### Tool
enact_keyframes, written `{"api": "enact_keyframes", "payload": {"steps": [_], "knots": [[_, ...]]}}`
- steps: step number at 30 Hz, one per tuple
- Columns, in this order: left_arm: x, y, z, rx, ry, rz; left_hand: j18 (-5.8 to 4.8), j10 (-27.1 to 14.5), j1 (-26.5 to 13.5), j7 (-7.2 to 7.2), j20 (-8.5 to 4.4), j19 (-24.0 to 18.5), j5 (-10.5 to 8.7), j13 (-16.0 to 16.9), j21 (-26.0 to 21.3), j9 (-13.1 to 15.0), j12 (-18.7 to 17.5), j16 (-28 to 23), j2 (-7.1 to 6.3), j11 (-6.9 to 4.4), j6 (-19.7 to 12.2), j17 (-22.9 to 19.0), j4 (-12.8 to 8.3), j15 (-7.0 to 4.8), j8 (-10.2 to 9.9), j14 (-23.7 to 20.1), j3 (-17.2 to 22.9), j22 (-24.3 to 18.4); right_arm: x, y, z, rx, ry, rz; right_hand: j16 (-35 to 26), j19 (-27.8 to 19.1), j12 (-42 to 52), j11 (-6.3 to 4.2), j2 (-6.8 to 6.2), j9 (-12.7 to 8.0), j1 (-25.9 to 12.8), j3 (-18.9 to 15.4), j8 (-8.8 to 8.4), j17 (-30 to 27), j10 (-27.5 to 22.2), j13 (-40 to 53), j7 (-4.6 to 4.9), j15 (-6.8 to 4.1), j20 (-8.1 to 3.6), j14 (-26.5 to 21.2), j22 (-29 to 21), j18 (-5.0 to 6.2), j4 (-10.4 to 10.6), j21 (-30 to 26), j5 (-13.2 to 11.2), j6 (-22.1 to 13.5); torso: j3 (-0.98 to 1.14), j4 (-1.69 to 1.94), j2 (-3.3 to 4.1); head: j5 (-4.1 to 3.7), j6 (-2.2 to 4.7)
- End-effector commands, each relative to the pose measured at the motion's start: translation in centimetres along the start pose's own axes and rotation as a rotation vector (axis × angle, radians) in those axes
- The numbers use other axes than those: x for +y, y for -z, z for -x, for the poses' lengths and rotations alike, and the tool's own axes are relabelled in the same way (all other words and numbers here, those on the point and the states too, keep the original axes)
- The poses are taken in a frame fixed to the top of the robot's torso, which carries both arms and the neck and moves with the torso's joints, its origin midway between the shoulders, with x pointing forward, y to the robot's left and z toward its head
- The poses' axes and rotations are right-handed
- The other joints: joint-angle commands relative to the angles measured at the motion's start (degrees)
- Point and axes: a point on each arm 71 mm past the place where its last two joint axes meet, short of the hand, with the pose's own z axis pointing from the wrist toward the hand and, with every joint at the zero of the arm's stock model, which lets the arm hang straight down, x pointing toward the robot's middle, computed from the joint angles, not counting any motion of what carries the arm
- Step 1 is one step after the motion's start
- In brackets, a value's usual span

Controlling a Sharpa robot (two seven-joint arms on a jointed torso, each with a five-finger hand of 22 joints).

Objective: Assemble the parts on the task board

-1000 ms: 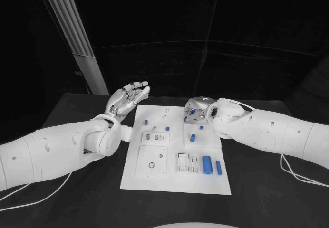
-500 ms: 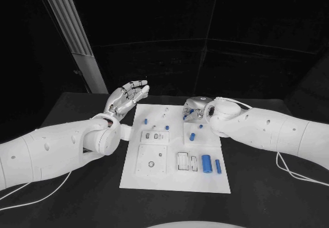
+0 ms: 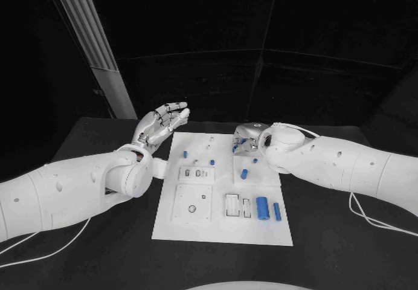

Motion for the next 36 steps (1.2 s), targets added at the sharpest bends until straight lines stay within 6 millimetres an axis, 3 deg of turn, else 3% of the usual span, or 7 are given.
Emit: {"api": "enact_keyframes", "payload": {"steps": [1, 7, 25, 28, 32, 36], "knots": [[-2.4, 0.3, 0.0, 0.011, 0.003, -0.331, 0.73, -0.43, 0.00, 8.72, -0.10, -0.38, -0.19, -0.03, -0.29, -0.05, 0.25, 0.17, 0.55, 0.01, -0.38, 0.02, 0.11, 0.21, 0.20, -0.08, 0.36, -0.05, 0.1, 0.0, -0.4, 0.031, 0.012, 0.001, 0.08, 5.84, -0.52, -0.09, 0.53, 0.24, 0.53, 0.04, 0.53, 6.65, 0.96, 0.03, -0.29, -0.48, -0.48, 4.65, 15.09, -0.43, 0.46, 0.18, 0.02, 1.16, -0.02, 0.00, 0.05, -0.14, -0.09], [-2.4, 0.3, 0.1, 0.011, 0.002, -0.329, 0.73, -0.44, 0.01, 8.72, -0.11, -0.41, -0.17, -0.03, -0.29, -0.06, 0.28, 0.18, 0.61, 0.01, -0.41, 0.02, 0.10, 0.21, 0.24, -0.08, 0.38, -0.04, 0.2, 0.1, -0.2, 0.003, 0.004, 0.013, 0.08, 5.84, -1.38, -0.26, 1.09, 0.35, 1.66, 0.46, 0.81, 6.82, 2.99, 0.02, -0.48, -0.66, -0.67, 4.69, 15.09, -0.43, 0.54, 0.18, 0.03, 2.95, -0.02, 0.15, 0.06, -0.13, -0.02], [-2.3, 0.2, 0.1, 0.011, 0.001, -0.326, 0.75, -0.46, 0.03, 8.72, -0.14, -0.49, -0.15, -0.03, -0.31, -0.08, 0.31, 0.19, 0.69, 0.01, -0.47, 0.02, 0.10, 0.20, 0.25, -0.08, 0.40, -0.10, 1.2, 1.7, 1.7, -0.254, -0.021, 0.135, 0.13, 5.84, -5.54, 0.21, 0.26, 0.03, 4.35, 0.35, -0.27, 7.38, 6.48, 0.00, 0.07, -0.25, -0.59, 4.81, 15.09, -0.43, 0.96, 0.18, 0.03, 4.96, -0.10, 0.07, 0.09, 0.92, 0.40], [-2.3, 0.2, 0.1, 0.013, 0.003, -0.325, 0.75, -0.46, 0.03, 8.72, -0.14, -0.49, -0.15, -0.03, -0.31, -0.08, 0.31, 0.19, 0.69, 0.01, -0.47, 0.02, 0.10, 0.20, 0.25, -0.08, 0.40, -0.10, 1.7, 1.5, 2.5, -0.286, -0.024, 0.154, 0.13, 5.84, -5.74, 0.25, 0.21, 0.02, 4.44, 0.34, -0.33, 7.46, 6.66, 0.00, 0.11, -0.22, -0.58, 4.82, 15.09, -0.43, 1.00, 0.18, 0.03, 5.07, -0.12, 0.25, 0.12, 1.00, 0.77], [-2.3, 0.2, 0.0, 0.013, 0.003, -0.325, 0.75, -0.46, 0.03, 8.72, -0.14, -0.49, -0.15, -0.03, -0.31, -0.08, 0.31, 0.19, 0.69, 0.01, -0.47, 0.02, 0.10, 0.20, 0.25, -0.08, 0.40, -0.10, 2.1, 1.2, 3.0, -0.306, -0.024, 0.168, 0.14, 5.84, -6.00, 0.30, 0.14, 0.00, 4.56, 0.32, -0.42, 7.47, 6.81, 0.00, 0.16, -0.19, -0.55, 4.82, 15.09, -0.43, 1.06, 0.18, 0.03, 5.15, -0.05, 0.23, 0.22, 1.74, 1.25], [-2.3, 0.1, 0.0, 0.013, 0.003, -0.325, 0.75, -0.46, 0.03, 8.72, -0.14, -0.49, -0.15, -0.03, -0.31, -0.08, 0.31, 0.19, 0.69, 0.01, -0.47, 0.02, 0.10, 0.20, 0.25, -0.08, 0.40, -0.10, 2.5, 0.8, 3.2, -0.307, -0.020, 0.176, 0.14, 5.84, -6.42, 0.35, 0.02, -0.05, 4.66, 0.26, -0.62, 7.51, 6.88, -0.02, 0.20, -0.13, -0.52, 4.83, 15.09, -0.43, 1.17, 0.18, 0.02, 5.12, -0.14, 0.42, 0.40, 1.94, 1.46]]}}
